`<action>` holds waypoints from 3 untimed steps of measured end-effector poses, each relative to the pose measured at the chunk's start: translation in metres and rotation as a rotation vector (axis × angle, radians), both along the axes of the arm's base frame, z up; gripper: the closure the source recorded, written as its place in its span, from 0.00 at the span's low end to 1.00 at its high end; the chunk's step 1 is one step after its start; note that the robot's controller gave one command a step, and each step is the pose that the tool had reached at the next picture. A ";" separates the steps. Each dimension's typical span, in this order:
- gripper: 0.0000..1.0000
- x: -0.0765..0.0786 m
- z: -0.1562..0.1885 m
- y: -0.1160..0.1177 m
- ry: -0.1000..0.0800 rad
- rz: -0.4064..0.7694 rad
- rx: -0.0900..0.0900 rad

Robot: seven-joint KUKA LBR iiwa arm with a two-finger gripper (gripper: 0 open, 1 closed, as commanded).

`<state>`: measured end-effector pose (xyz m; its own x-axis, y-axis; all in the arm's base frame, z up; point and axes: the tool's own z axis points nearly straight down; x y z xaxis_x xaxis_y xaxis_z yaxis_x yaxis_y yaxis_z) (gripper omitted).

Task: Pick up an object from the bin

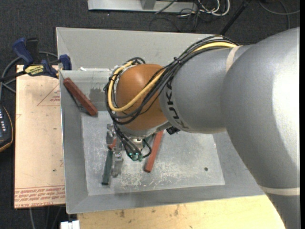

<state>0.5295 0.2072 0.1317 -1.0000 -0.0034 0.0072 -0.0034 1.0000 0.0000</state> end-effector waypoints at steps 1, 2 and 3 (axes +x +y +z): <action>0.00 -0.045 -0.061 0.015 -0.017 -0.153 0.005; 0.00 0.058 0.015 0.044 -0.019 -0.195 0.006; 0.00 0.114 -0.064 0.001 -0.008 0.083 -0.001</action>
Offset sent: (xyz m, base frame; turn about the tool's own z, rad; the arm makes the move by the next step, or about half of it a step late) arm -0.0470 0.0132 -0.0617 0.1532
